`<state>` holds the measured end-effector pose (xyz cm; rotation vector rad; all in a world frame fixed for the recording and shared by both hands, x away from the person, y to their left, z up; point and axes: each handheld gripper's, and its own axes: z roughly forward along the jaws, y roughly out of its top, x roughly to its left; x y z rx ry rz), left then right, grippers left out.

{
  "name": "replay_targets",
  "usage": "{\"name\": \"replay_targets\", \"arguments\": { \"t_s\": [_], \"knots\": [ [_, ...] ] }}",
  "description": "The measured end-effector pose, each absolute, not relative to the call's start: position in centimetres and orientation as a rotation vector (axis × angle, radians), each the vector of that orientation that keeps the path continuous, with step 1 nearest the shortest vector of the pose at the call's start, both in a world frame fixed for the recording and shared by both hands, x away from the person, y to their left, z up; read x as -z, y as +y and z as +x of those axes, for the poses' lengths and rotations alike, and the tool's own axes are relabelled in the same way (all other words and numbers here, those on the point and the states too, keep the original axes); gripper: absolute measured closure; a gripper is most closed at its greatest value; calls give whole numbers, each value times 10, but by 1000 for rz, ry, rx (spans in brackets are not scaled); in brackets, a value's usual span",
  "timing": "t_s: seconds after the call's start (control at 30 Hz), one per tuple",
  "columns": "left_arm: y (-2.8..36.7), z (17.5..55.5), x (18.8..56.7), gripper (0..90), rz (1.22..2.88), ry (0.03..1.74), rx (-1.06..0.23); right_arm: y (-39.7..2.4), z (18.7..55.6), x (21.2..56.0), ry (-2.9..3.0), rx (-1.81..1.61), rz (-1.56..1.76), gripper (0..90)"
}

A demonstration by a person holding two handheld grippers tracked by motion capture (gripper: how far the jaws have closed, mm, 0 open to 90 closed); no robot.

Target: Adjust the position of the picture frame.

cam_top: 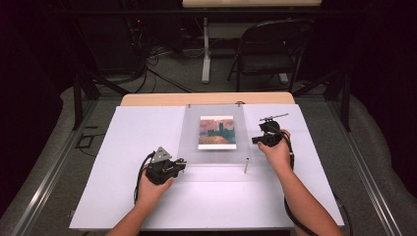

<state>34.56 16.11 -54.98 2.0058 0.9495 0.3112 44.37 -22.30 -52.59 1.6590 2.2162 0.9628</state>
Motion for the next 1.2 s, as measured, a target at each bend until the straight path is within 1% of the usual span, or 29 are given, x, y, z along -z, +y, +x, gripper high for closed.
{"name": "replay_targets", "arguments": {
  "t_s": [0.17, 0.37, 0.63, 0.87, 1.0, 1.1, 1.2],
  "knots": [
    [164, 343, 547, 746, 2001, 944, -297, -228, 428, 520, 2212, -1002, 1617, 900],
    [168, 338, 542, 723, 2009, 943, -295, -225, 410, 513, 2226, -1045, 1553, 885],
    [175, 333, 536, 692, 2005, 943, -270, -228, 410, 510, 2225, -1045, 1551, 880],
    [190, 331, 524, 698, 2002, 956, -285, -234, 410, 506, 2219, -1057, 1555, 871],
    [199, 338, 515, 683, 1992, 985, -310, -235, 410, 505, 2209, -1066, 1557, 855],
    [202, 351, 509, 647, 1955, 1018, -315, -236, 413, 503, 2201, -1073, 1570, 850],
    [201, 369, 505, 644, 1924, 1056, -316, -234, 418, 502, 2197, -1096, 1568, 851]
  ]
}}
